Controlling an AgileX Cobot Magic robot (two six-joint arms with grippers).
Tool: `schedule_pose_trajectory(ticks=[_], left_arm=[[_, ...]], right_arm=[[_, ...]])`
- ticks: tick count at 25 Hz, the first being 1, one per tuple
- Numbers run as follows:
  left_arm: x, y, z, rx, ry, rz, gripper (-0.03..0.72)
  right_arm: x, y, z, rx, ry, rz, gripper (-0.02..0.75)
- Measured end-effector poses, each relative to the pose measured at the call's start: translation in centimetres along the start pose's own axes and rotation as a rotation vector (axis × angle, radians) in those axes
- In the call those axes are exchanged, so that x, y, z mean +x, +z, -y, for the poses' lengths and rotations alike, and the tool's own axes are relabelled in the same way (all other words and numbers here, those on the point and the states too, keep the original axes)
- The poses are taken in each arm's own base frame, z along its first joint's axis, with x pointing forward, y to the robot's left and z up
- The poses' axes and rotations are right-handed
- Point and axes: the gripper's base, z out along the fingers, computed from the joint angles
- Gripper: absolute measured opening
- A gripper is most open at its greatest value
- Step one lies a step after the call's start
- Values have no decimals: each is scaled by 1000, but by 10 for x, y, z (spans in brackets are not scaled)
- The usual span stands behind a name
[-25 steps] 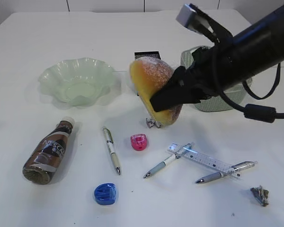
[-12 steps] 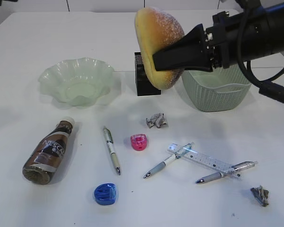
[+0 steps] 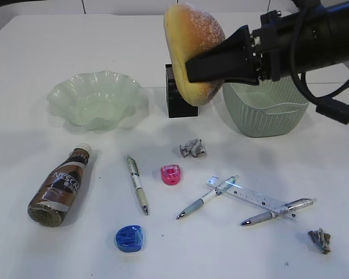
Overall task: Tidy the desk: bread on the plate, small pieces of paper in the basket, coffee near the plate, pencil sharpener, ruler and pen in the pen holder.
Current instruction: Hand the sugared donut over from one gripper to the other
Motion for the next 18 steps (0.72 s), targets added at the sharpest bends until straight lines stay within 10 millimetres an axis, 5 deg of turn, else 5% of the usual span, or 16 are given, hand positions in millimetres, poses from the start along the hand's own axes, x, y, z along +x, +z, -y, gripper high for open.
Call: schedule_pose_trajectory(ticks=[14,18], left_arm=[[15,19,-17,57,-99,-51,384],[20,30,-21,62,-140,-61,445]], right_arm=[[-4,0,-1,-13,7,41,313],[-6,0,-2,-19,16,61,313]])
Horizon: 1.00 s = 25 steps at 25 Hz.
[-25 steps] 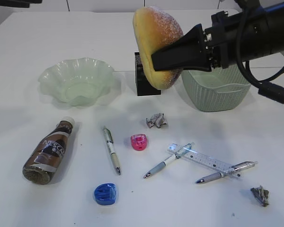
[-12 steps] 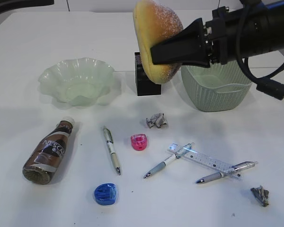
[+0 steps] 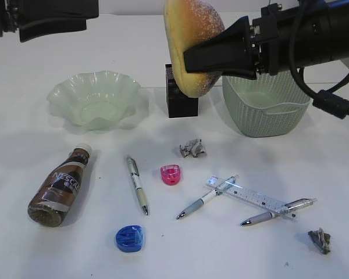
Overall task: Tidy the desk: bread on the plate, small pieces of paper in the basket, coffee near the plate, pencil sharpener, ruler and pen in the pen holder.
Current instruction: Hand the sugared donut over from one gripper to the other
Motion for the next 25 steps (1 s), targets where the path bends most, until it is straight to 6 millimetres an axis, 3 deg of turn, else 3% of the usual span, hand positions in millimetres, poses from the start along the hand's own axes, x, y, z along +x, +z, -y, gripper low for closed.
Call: schedule_pose_trajectory(ticks=[4,7,17,25], left_arm=[[3,13,1,45,-49,5,570],[2,20,3,76,-92,28,616],[11,50,0,213,-219,55,632],[15,56,-3,232,-207,47,632]], right_arm=[[-1,0,0,-3,4,10,313],[-1,0,0,-4,5,12,313],[0,11,-9,-38,-4,-5,313],[1,14,-11,-46,13,-11,313]])
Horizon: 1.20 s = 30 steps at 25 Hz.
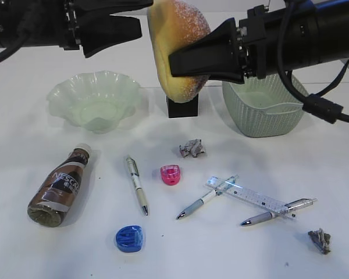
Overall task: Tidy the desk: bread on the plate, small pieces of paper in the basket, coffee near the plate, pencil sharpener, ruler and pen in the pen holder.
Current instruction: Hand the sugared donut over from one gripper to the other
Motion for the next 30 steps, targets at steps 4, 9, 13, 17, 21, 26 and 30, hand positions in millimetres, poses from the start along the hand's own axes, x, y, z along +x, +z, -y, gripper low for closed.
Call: schedule_pose_trajectory(ticks=[4,9,13,17,21,26,30], left_arm=[[1,1,-2,5,-7,-5,632],[4,4,-10,9,-28,-19,632],[3,11,-9,29,-22,-29,632],[3,19,-3,55,-9,-41,632],[1,30,-5,70,-6,-54,632],[5,46,-13,84,-20,-83,632],[4,49,-15,83,-18,-82,608]], right_arm=[[0,2,-1,-5,8,-3,313],[0,2,-2,-7,17,-4,313],[0,2,-2,-7,18,-3,313],[0,2,-2,-8,19,-1,313],[0,2,-2,-9,20,1,313],[0,2,-2,-9,22,2,313],[0,2,-2,-7,25,2,313]])
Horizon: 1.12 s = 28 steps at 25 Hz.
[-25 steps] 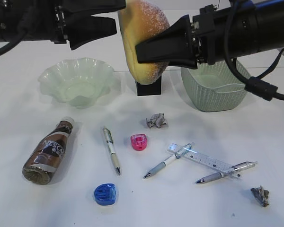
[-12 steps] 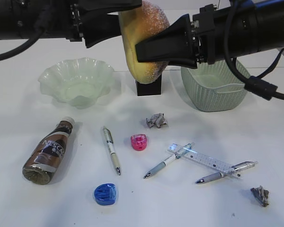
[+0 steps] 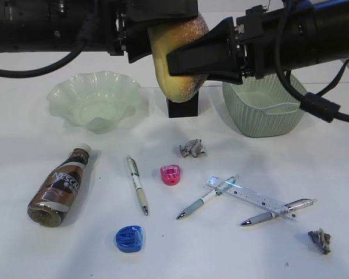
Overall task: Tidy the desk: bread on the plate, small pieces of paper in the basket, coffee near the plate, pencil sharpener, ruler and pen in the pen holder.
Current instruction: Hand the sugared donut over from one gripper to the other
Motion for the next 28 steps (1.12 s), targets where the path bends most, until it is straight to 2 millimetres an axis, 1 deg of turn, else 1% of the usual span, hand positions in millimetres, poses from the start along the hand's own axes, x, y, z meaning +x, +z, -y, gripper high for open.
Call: schedule_pose_trajectory(ticks=[2,8,10,14,22,25,28], left_arm=[[-1,0,0,-1,2,2,562],[-1,1,-2,-4,-8,10,361],[-1,1,-2,-3,-9,13,321],[-2,1,-2,-2,-9,15,298],[-2,1,-2,-2,-9,15,292],[-1,1,-2,-4,-8,11,292],[-1,1,-2,-4,-7,8,292]], right_arm=[[0,0,0,2,3,1,313],[-1,0,0,3,9,9,313],[-1,0,0,2,11,15,313],[-2,0,0,1,13,19,312],[-1,0,0,2,14,17,313],[-1,0,1,7,10,8,344],[1,0,1,12,15,-5,419]])
